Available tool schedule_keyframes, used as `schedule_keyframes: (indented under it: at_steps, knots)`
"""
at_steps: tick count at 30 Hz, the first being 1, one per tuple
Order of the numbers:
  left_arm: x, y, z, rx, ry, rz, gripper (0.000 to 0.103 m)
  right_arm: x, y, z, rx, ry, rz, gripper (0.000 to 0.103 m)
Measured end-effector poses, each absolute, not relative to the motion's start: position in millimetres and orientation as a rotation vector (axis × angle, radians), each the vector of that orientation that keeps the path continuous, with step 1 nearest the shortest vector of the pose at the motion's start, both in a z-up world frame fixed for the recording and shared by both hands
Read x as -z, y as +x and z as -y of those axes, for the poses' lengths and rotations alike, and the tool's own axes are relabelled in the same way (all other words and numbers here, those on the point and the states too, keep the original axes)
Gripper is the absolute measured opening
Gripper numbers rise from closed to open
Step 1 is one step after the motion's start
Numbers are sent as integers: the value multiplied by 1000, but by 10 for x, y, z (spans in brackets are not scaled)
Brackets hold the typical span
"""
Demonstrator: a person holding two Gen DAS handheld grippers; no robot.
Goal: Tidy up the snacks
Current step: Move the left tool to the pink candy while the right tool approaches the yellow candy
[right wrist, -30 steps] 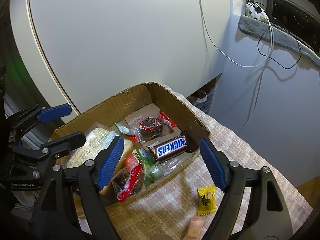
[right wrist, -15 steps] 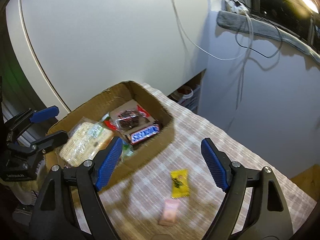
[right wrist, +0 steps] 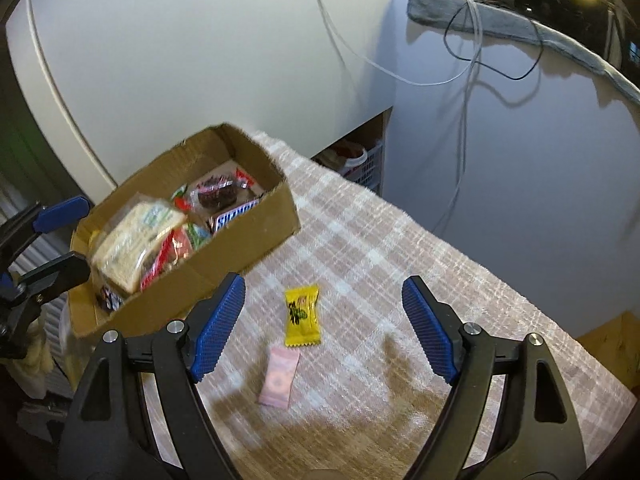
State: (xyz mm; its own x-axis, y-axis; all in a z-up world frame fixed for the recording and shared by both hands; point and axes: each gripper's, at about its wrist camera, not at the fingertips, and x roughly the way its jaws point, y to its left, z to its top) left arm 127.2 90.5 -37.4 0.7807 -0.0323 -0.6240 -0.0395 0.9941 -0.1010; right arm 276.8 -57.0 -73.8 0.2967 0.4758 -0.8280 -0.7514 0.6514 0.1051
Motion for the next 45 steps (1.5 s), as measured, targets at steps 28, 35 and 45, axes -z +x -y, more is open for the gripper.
schedule_keyframes:
  at_steps: [28, 35, 45]
  knots:
    - [930, 1440, -65, 129, -136, -840, 36, 1331, 2784, 274, -971, -510, -1066, 38]
    - [1075, 1597, 10, 120, -128, -875, 36, 1347, 2784, 234, -969, -581, -1035, 26]
    - [1243, 1795, 176, 94, -89, -922, 36, 1340, 2892, 348, -984, -538, -1039, 25]
